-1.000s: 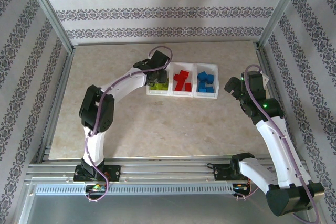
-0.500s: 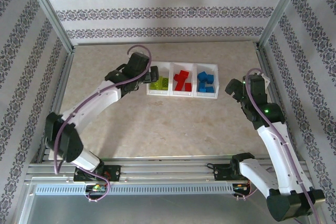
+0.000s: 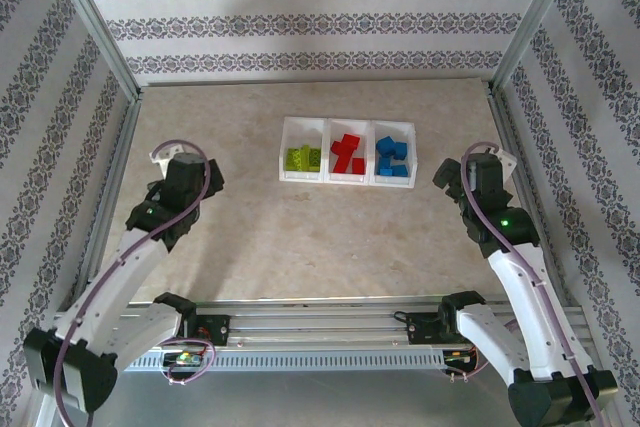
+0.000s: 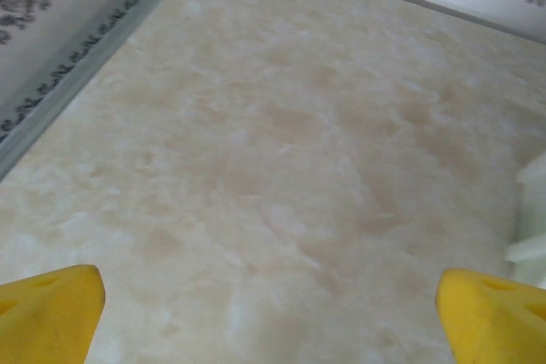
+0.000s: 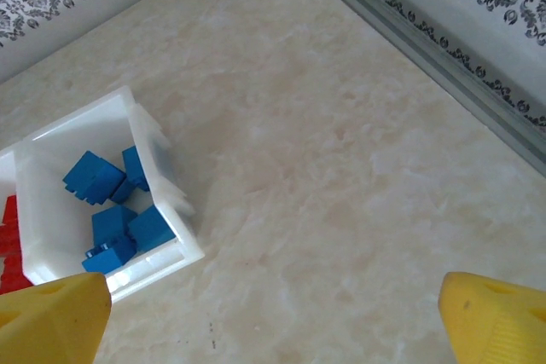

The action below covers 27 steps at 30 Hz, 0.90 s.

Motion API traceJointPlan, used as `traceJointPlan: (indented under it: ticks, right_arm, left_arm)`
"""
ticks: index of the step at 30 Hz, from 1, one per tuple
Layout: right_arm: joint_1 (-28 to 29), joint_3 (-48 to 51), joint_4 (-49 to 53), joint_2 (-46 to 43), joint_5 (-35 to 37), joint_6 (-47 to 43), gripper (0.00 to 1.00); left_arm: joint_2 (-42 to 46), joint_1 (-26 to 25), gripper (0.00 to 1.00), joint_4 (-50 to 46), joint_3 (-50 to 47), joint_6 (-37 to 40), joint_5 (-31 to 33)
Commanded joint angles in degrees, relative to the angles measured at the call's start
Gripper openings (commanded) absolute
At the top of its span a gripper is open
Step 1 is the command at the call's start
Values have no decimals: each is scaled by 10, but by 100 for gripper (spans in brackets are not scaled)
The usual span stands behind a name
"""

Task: Sort the legos into containers by color
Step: Reset both arms

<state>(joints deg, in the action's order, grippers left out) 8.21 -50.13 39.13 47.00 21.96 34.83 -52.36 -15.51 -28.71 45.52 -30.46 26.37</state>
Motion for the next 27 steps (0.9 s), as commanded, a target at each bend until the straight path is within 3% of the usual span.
traceJointPlan:
  ticks: [1, 12, 27]
  right_arm:
    - [-10, 12, -21, -2, 33, -14, 98]
    - [-26, 38, -70, 36, 58, -36, 98]
    - [-35, 137, -342, 125, 41, -194, 98]
  left_arm:
    - [37, 24, 100, 13, -35, 11, 29]
    - [43, 98, 100, 104, -107, 48, 11]
    - [-29, 130, 100, 367, -190, 174, -49]
